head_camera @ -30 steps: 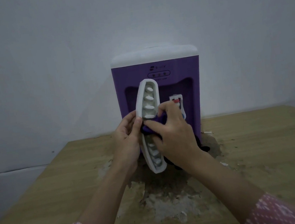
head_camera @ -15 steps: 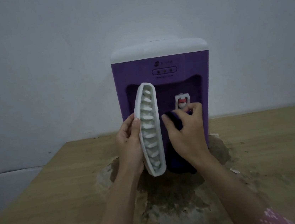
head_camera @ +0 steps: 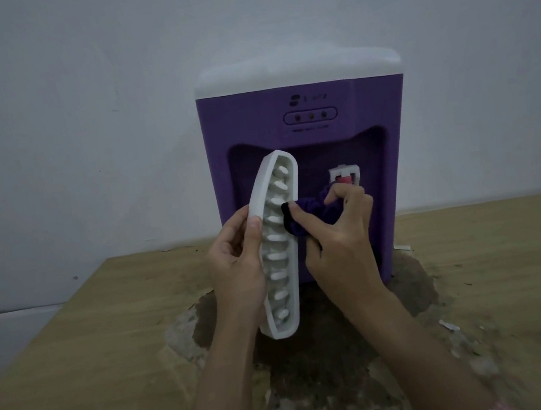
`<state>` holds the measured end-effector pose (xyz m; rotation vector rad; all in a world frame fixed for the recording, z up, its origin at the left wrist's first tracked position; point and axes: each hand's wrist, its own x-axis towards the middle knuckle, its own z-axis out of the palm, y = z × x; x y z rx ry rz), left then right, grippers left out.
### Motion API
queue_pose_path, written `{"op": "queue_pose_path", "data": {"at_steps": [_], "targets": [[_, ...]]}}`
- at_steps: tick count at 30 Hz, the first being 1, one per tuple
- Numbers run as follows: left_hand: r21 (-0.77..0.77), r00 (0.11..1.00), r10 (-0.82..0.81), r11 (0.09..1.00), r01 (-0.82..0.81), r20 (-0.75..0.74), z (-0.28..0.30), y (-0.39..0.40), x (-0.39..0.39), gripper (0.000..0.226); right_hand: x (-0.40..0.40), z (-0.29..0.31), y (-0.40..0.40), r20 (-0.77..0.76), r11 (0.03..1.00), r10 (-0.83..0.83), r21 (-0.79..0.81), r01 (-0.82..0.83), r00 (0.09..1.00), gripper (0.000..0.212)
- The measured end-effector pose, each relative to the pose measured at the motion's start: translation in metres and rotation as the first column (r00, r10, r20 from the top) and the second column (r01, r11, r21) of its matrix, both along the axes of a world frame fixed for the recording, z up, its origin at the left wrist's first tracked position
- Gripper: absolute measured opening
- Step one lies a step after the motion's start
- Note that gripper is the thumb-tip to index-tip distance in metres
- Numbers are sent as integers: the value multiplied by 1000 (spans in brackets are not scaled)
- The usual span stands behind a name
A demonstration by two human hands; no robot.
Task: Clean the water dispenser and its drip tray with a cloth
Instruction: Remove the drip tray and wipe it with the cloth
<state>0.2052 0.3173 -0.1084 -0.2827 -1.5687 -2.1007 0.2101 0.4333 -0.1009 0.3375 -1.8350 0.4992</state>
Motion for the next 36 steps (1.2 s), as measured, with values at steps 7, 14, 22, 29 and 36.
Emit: {"op": "queue_pose_path", "data": {"at_steps": [7, 14, 22, 29, 36], "targets": [[-49, 999, -47, 998, 47, 3, 1, 3, 0, 20, -3, 0, 1, 16, 999, -38, 34, 38, 999, 38], [-96, 995, -100, 990, 101, 17, -2, 9, 0, 24, -7, -9, 15, 19, 997, 57, -56, -55, 998, 15], [-58, 989, -139, 988, 143, 57, -3, 4, -2, 28, -7, -5, 20, 28, 987, 127, -101, -124, 991, 30], [-48, 989, -125, 991, 129, 78, -2, -9, -2, 40, 1, 8, 25, 130, 878, 307, -422, -228, 943, 15], [-184, 989, -145, 972, 147, 23, -4, -3, -2, 19, 1, 4, 13, 28, 948, 180, -271, -166, 983, 24]]}}
